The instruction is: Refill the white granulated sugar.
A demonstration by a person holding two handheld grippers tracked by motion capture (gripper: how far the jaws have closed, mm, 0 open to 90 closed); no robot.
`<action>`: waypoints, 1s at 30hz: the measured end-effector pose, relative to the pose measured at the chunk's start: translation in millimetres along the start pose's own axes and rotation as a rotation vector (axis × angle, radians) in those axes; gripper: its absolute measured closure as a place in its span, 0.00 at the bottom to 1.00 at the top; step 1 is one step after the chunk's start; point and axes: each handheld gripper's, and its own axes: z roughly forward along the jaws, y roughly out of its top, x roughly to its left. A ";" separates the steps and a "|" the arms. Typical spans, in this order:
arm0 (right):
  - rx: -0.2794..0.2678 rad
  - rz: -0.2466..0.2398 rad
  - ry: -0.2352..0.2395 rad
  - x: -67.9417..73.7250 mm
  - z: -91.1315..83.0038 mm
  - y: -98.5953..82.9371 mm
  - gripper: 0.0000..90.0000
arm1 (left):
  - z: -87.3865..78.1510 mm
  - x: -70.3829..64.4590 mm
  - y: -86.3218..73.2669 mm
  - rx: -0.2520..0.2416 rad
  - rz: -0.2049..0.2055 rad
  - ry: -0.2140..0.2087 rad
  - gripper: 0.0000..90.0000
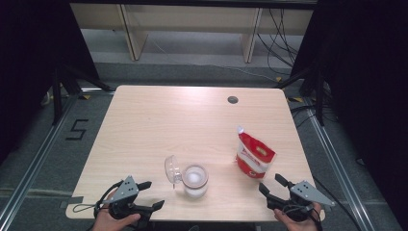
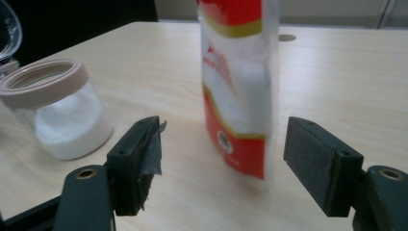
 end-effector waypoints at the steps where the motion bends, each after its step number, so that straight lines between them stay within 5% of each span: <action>1: 0.002 -0.013 0.007 0.1 -0.4 -0.4 0.33 | 0.6 -1.1 -0.1 -0.008 -0.008 0.002 0.23; 4: 0.002 0.018 0.021 7.5 -1.0 -2.3 0.30 | -0.4 1.3 0.7 0.006 0.022 -0.001 0.23; 10: 0.032 -0.025 0.052 15.6 0.3 -5.0 0.18 | 0.2 -0.1 0.4 0.012 -0.020 0.005 0.23; 13: 0.020 -0.094 0.063 15.3 3.3 -5.6 0.18 | 0.5 0.9 1.5 0.011 -0.001 -0.002 0.23; 16: 0.012 -0.078 0.051 16.7 4.0 -6.3 0.17 | 1.0 0.1 0.7 0.009 -0.029 0.004 0.23; 17: 0.029 -0.070 0.053 16.7 3.5 -6.3 0.17 | -0.2 2.2 1.0 0.025 0.000 0.012 0.23; 19: 0.043 -0.085 0.039 14.9 3.9 -6.6 0.17 | 0.5 1.2 0.9 0.003 -0.009 -0.001 0.23; 20: 0.043 -0.049 0.053 17.6 4.3 -7.0 0.17 | 0.0 0.9 1.0 0.005 -0.008 0.001 0.23; 24: 0.068 -0.099 0.055 18.5 5.4 -6.6 0.17 | -0.8 -0.7 1.7 0.000 -0.023 0.001 0.24; 30: 0.072 -0.089 0.054 20.1 6.4 -7.4 0.17 | -2.2 -1.0 2.7 0.003 -0.026 0.007 0.24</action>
